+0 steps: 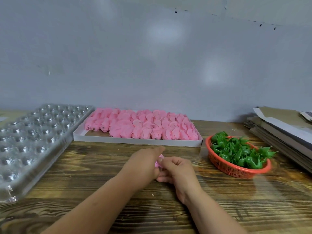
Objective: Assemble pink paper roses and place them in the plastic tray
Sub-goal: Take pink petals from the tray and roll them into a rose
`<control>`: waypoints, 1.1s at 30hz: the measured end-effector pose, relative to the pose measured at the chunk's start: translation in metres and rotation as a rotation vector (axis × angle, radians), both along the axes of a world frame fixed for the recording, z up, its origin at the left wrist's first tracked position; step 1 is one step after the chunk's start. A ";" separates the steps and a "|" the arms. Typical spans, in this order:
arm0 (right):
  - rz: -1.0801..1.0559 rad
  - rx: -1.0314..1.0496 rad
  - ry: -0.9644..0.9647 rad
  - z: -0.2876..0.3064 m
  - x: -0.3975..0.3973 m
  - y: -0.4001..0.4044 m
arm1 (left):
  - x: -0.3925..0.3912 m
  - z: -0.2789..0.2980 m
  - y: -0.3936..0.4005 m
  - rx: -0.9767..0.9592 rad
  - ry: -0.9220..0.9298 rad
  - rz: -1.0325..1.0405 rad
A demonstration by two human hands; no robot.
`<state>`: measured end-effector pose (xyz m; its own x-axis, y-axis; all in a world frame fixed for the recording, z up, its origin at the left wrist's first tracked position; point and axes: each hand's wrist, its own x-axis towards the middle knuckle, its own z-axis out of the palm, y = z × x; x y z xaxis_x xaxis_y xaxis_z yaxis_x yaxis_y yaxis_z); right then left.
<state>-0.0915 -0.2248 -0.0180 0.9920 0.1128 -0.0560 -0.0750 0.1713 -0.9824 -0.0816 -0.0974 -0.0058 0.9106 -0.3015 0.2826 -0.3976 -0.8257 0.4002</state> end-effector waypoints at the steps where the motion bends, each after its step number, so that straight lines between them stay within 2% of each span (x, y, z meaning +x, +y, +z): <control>1: -0.010 -0.009 0.005 -0.001 0.000 0.000 | -0.001 -0.001 -0.002 0.037 -0.022 -0.005; 3: -0.034 -0.022 0.028 -0.001 0.000 0.001 | -0.003 -0.003 -0.005 0.056 -0.047 -0.024; 5: -0.070 -0.006 0.068 0.000 0.001 0.000 | -0.005 -0.001 -0.002 -0.043 -0.005 -0.057; 8: -0.141 0.131 0.139 0.002 0.006 -0.006 | -0.004 0.005 0.008 -0.404 0.132 -0.012; 10: -0.149 0.272 0.154 0.005 0.008 -0.010 | -0.004 0.008 0.009 -0.725 0.368 0.041; 12: -0.137 0.407 0.149 0.009 0.009 -0.013 | -0.005 0.004 0.007 -0.905 0.600 -0.038; 14: -0.120 0.498 0.146 0.012 0.007 -0.015 | -0.008 -0.002 0.000 -0.920 0.730 -0.100; 16: -0.081 0.521 0.154 0.012 0.004 -0.015 | -0.009 -0.005 -0.005 -0.939 0.765 -0.131; 18: -0.024 0.480 0.175 0.010 0.002 -0.011 | -0.008 -0.009 -0.008 -1.003 0.743 -0.150; 22: 0.094 0.311 0.197 0.007 -0.002 -0.003 | -0.008 -0.012 -0.008 -1.310 0.787 -0.141; 28: 0.202 0.290 0.246 0.010 -0.005 -0.003 | -0.008 -0.011 -0.008 -1.366 0.877 -0.197; 33: 0.111 0.243 0.176 0.009 -0.003 -0.003 | -0.003 -0.010 -0.005 -1.552 0.908 -0.165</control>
<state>-0.0941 -0.2276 -0.0093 0.9503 0.2510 -0.1840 -0.2716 0.3803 -0.8841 -0.0848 -0.1027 -0.0155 0.9167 -0.3698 -0.1512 0.3316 0.4936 0.8040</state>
